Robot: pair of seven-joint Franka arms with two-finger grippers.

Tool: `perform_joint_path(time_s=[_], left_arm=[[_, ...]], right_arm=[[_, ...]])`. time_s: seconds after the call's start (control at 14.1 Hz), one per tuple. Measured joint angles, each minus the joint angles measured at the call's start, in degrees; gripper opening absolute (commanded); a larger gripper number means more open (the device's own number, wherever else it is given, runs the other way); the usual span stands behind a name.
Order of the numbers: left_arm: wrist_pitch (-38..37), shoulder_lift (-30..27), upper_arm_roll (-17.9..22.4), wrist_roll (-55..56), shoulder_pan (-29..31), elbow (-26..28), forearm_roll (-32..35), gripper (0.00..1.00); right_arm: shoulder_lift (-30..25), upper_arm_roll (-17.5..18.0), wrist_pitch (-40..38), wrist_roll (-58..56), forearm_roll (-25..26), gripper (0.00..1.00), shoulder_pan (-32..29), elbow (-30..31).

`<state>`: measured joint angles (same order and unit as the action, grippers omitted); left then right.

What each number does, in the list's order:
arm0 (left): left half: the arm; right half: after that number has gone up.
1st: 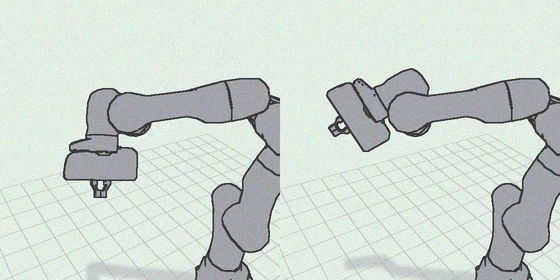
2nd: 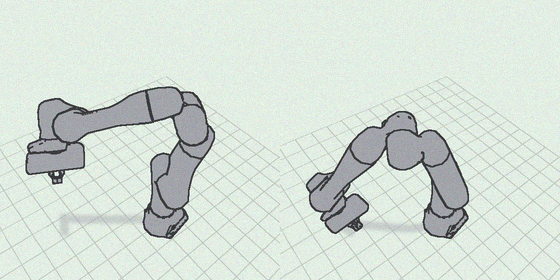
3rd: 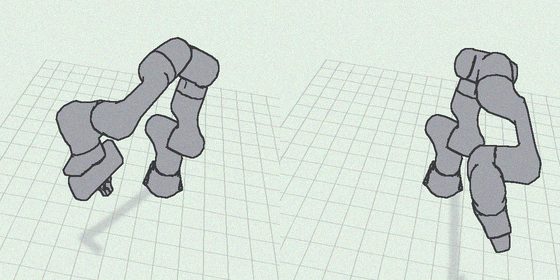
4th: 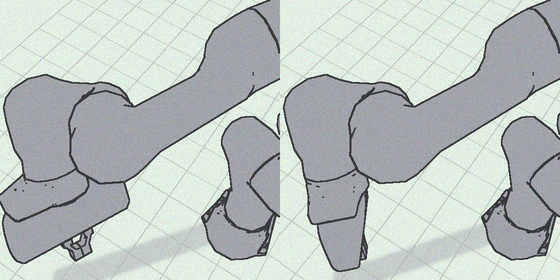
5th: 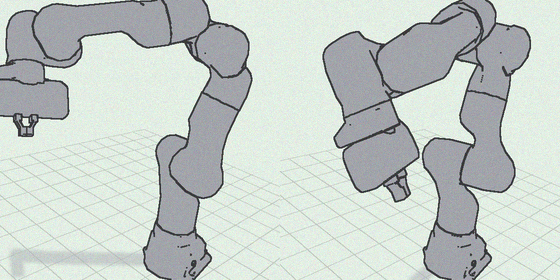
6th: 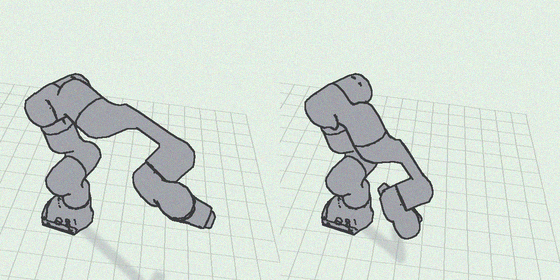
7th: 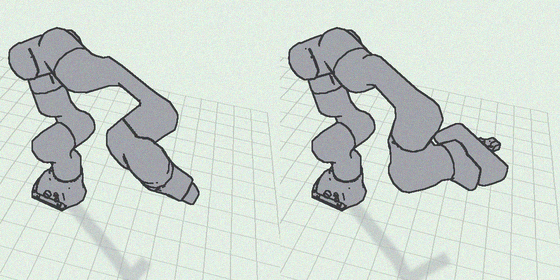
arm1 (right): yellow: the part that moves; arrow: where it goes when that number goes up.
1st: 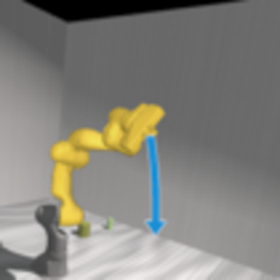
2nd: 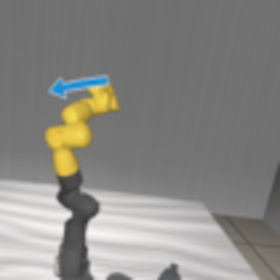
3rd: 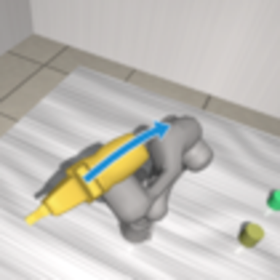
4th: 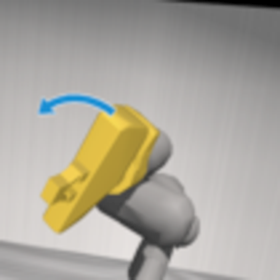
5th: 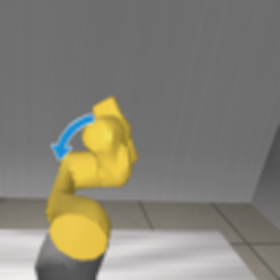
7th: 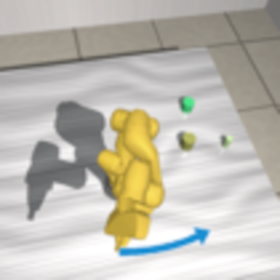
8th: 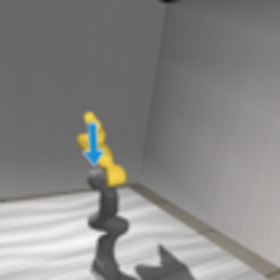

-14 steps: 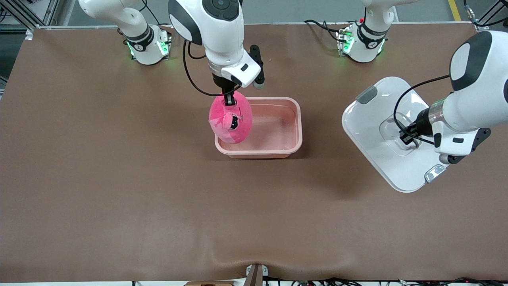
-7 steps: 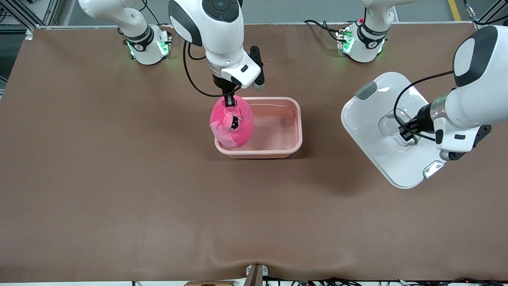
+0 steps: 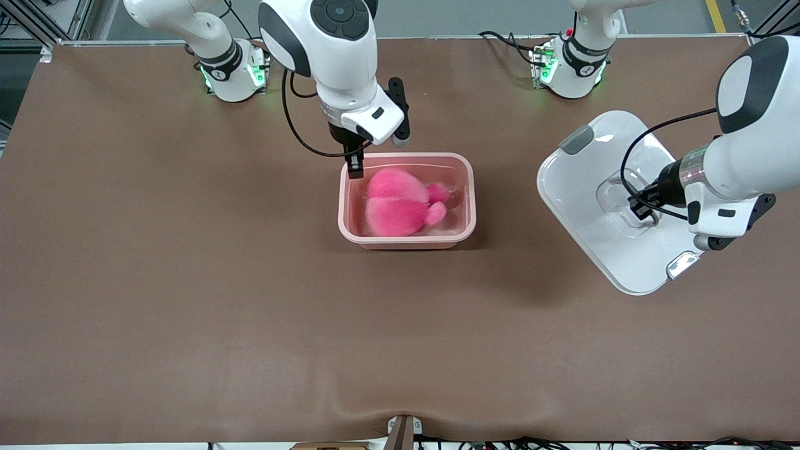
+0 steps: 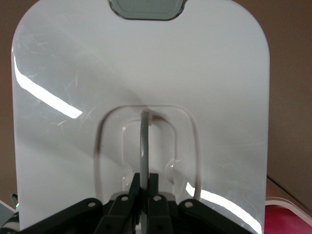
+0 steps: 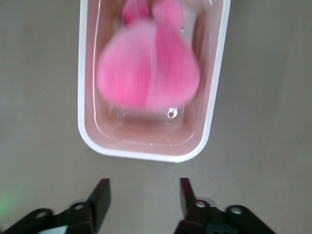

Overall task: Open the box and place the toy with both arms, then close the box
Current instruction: 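Lower the plush into the tub and open the right gripper, then withdraw the right gripper while the left gripper carries the lid over the tub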

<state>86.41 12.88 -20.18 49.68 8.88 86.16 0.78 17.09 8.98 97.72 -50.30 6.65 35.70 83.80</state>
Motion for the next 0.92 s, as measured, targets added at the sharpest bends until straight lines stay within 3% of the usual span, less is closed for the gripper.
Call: perform_joint_path(time_s=[0.35,0.71,0.92], left_arm=[[-1.93,-1.45,-0.5,2.98,-0.1,-0.01,-1.64,0.0],[1.64,-1.32,-8.72,19.34,-1.01,0.18,-3.32,0.0],[6.54,-0.1,-11.17,32.01,-5.7,0.74,-3.31,0.0]], right_arm=[[-3.57,-0.19,-2.32,0.41,-0.03,1.0,-7.85,-0.25],[-4.87,-0.33,-3.39,2.92,-0.09,1.0,-16.7,-0.22],[-6.34,-0.36,-3.62,6.08,-0.09,1.0,-20.88,-0.24]])
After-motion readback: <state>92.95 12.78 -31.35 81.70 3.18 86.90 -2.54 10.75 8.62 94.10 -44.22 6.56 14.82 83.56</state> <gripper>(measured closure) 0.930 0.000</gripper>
